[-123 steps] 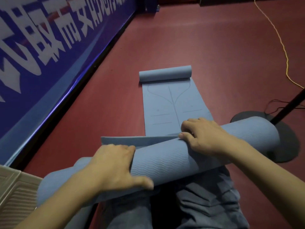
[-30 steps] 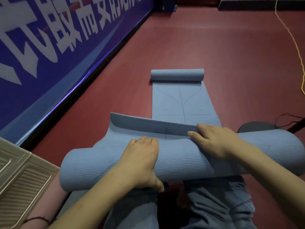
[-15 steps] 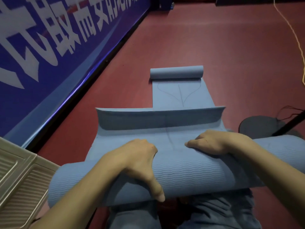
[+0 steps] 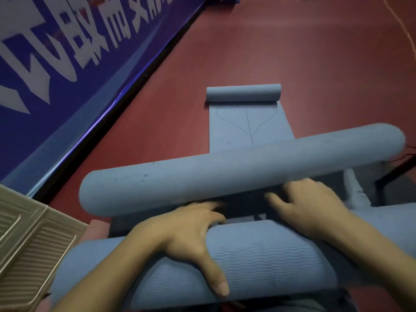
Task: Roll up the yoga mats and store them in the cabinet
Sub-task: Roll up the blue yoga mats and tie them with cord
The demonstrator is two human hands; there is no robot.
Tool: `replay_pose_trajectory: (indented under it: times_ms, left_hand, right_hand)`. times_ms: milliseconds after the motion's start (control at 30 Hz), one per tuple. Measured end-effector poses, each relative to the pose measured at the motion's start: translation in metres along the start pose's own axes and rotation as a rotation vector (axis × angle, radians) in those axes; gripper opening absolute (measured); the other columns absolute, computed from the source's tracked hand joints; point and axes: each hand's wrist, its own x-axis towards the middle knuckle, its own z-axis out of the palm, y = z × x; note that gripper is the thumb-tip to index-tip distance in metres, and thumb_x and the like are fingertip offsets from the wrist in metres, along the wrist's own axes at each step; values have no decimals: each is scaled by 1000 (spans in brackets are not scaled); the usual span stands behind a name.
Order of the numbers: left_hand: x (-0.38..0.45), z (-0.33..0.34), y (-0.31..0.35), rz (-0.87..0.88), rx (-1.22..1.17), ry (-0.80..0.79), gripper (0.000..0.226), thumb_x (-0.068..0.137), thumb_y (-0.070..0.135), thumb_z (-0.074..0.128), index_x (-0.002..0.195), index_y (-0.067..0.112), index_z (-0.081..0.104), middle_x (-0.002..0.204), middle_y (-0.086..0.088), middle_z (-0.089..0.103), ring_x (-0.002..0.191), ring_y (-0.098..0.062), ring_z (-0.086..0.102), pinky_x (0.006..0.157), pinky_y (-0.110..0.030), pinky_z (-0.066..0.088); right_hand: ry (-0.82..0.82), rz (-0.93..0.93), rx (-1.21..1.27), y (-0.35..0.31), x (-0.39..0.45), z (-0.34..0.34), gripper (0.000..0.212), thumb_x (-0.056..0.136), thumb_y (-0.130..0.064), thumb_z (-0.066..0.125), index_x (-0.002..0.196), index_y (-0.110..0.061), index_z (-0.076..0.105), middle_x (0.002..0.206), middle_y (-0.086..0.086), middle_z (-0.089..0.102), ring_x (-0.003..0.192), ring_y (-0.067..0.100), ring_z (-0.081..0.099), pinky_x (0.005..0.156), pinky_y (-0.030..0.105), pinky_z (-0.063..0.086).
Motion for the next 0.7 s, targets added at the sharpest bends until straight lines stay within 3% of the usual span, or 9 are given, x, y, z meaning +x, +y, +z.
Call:
replay_pose_trajectory:
  times_ms: [100, 167, 233, 367, 467, 567, 700]
  left_hand:
    - [3, -16, -17, -8, -37, 43, 98, 42, 82, 81, 130, 49, 54, 162, 25, 16, 149, -3, 16, 122, -33, 22]
    - [4, -26, -28, -25, -160, 102, 94, 46, 80, 81, 130, 46, 58, 160, 27, 25, 145, 6, 23, 118, -26, 24]
    - [5, -27, -39, -48, -251, 126, 89, 47, 83, 79, 127, 46, 61, 148, 29, 43, 135, 12, 38, 116, -27, 33]
    - [5, -25, -49, -66, -279, 175, 77, 51, 90, 74, 118, 52, 67, 131, 27, 61, 122, 14, 52, 111, -35, 44]
    - [7, -35, -47, -16, -308, 370, 43, 75, 64, 81, 110, 40, 75, 115, 25, 71, 110, 8, 64, 104, -34, 51]
    - [8, -35, -39, -4, -248, 463, 15, 92, 43, 74, 102, 34, 80, 100, 25, 75, 96, 6, 69, 95, -34, 56]
    - [2, -32, -35, -89, -121, 488, 44, 90, 74, 52, 105, 42, 78, 101, 25, 75, 92, 1, 69, 87, -40, 57]
  right_hand:
    - [96, 25, -104, 7, -1, -8, 49, 93, -66, 34, 76, -23, 50, 85, -1, 67, 87, 28, 61, 70, 38, 37]
    - [84, 18, -86, 16, -9, -6, 55, 93, -68, 23, 75, -25, 52, 81, -4, 65, 81, 24, 56, 73, 39, 35]
    - [98, -3, -98, 20, -18, -2, 65, 91, -70, 9, 77, -27, 57, 82, -7, 62, 87, 18, 54, 79, 38, 33]
    - [200, -11, -109, 21, -17, 0, 64, 92, -65, 10, 92, -30, 64, 96, -10, 63, 104, 19, 55, 83, 38, 37]
    - [245, -49, -132, 15, -17, 6, 62, 95, -59, 11, 101, -28, 65, 101, -8, 67, 106, 22, 59, 97, 42, 40]
    - [287, -97, -80, 11, -21, 13, 58, 97, -55, 22, 115, -22, 66, 114, -6, 68, 114, 20, 59, 113, 46, 35]
    - [252, -139, -39, 1, -18, 11, 65, 97, -58, 21, 130, -20, 62, 131, -5, 64, 130, 20, 52, 121, 44, 28]
